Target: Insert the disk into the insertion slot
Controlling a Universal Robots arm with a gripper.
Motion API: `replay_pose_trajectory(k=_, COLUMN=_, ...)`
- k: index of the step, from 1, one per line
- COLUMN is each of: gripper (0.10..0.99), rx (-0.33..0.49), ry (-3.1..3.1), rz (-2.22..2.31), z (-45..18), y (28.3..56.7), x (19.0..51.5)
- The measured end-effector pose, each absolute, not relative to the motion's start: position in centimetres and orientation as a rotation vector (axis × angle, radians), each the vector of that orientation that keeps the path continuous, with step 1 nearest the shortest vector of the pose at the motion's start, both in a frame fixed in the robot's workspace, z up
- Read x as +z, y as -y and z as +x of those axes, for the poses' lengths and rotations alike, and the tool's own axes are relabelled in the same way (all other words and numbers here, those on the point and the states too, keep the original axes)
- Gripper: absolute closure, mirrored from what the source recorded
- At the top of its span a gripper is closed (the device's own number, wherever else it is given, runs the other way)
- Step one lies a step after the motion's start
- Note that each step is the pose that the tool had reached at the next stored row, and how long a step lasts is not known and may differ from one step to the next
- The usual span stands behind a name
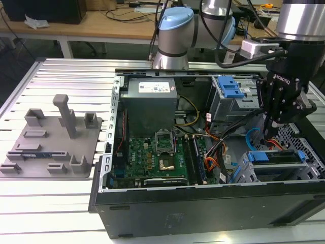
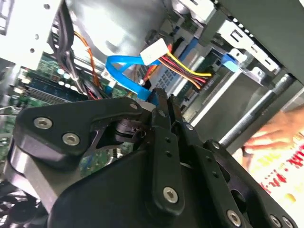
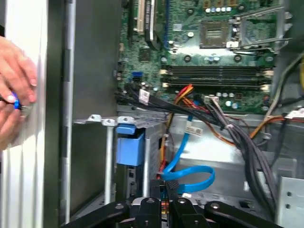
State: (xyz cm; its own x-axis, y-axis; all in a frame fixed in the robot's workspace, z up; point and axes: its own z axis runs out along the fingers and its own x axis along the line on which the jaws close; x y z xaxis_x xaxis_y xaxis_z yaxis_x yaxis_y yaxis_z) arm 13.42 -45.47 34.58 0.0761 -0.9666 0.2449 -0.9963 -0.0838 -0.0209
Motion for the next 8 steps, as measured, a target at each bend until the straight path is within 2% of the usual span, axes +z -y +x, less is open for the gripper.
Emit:
replay_pose_trajectory(k=1, gripper=0.925, rx=0.259, ry=2.038, rz=2.209, z=13.4, y=45.8, x=34.6)
replay_pose_trajectory(k=8, gripper=0.925, rx=0.165, ry=2.092, rz=2.263, z=13.4, y=47.8, x=34.6)
